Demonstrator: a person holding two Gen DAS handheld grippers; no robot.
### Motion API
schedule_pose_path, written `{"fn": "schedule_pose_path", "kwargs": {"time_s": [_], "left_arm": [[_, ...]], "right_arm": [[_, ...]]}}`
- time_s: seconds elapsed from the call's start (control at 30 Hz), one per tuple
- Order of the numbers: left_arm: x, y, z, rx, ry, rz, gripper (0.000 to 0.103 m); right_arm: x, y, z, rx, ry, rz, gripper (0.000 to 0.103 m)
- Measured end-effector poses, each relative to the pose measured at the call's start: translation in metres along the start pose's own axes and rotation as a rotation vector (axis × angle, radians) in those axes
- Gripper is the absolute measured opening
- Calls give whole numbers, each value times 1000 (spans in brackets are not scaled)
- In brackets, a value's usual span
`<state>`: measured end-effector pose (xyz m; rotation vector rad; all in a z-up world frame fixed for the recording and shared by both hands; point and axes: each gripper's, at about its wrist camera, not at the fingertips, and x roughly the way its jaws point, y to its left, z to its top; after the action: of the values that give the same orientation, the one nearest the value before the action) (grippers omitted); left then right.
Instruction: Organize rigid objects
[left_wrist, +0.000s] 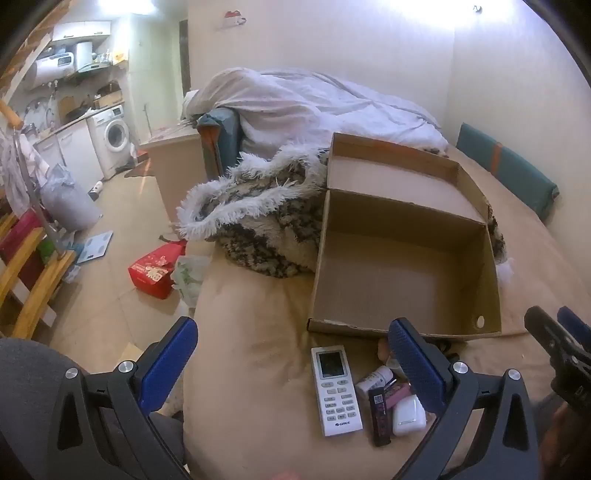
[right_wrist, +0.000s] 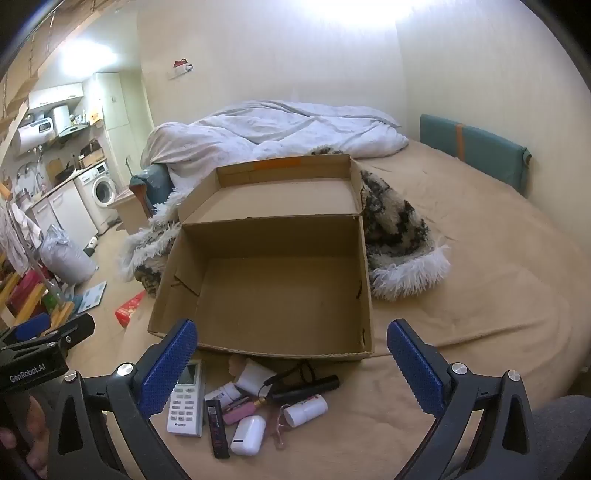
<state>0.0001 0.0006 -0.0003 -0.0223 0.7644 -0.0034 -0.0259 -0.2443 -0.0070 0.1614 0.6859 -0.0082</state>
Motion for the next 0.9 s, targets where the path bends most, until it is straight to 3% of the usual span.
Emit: {"fn": "schedule_pose_path", "kwargs": {"time_s": [0.9], "left_arm": [[5,-1,-2,-10,19,-9,103]], "right_arm": [[1,6,-3,-17,-1,-9,103]]}}
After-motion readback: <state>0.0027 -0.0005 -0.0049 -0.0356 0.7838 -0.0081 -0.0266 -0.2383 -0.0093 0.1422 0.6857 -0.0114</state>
